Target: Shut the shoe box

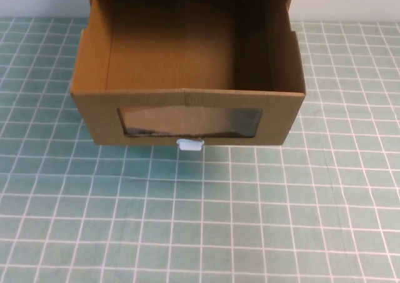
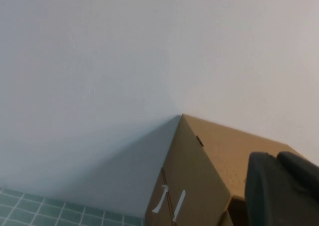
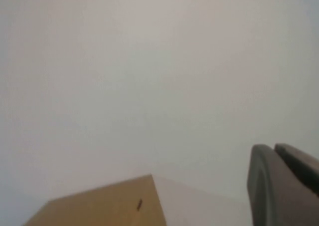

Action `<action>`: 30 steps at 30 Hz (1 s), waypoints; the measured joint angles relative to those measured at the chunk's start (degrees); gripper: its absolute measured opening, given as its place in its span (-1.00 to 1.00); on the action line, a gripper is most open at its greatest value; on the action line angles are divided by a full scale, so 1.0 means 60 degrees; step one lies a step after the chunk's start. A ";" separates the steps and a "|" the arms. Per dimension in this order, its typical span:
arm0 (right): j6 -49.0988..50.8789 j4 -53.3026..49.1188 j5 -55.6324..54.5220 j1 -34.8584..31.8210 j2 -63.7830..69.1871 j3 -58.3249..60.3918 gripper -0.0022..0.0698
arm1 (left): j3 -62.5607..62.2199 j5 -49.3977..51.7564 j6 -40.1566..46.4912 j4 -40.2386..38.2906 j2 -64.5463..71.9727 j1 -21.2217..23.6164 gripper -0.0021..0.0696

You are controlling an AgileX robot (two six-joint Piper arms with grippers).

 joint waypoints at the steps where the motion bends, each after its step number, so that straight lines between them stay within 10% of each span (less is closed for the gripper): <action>1: -0.0019 -0.0123 0.0052 0.0000 0.0255 0.0000 -0.98 | 0.0000 -0.0204 0.0044 0.0000 0.0381 0.0000 -0.95; 7: 0.0238 -0.0145 0.0166 0.0000 0.1626 0.0000 -0.98 | -0.0248 -0.1405 0.0061 0.0378 0.2176 0.0000 -0.95; 14: 0.0128 0.0191 0.1923 0.0649 0.2659 -0.0190 -0.98 | -0.2937 0.0944 -0.0269 0.1848 0.4066 -0.0962 -0.95; 23: -0.5443 0.0685 0.6100 0.2539 0.4577 -0.2353 -0.98 | -0.6754 0.3205 0.1582 0.1698 0.6336 -0.2745 -0.95; 30: -1.0057 0.3293 0.7695 0.3658 0.5731 -0.3270 -0.98 | -0.8320 0.4797 0.5615 -0.1914 0.7633 -0.3085 -0.95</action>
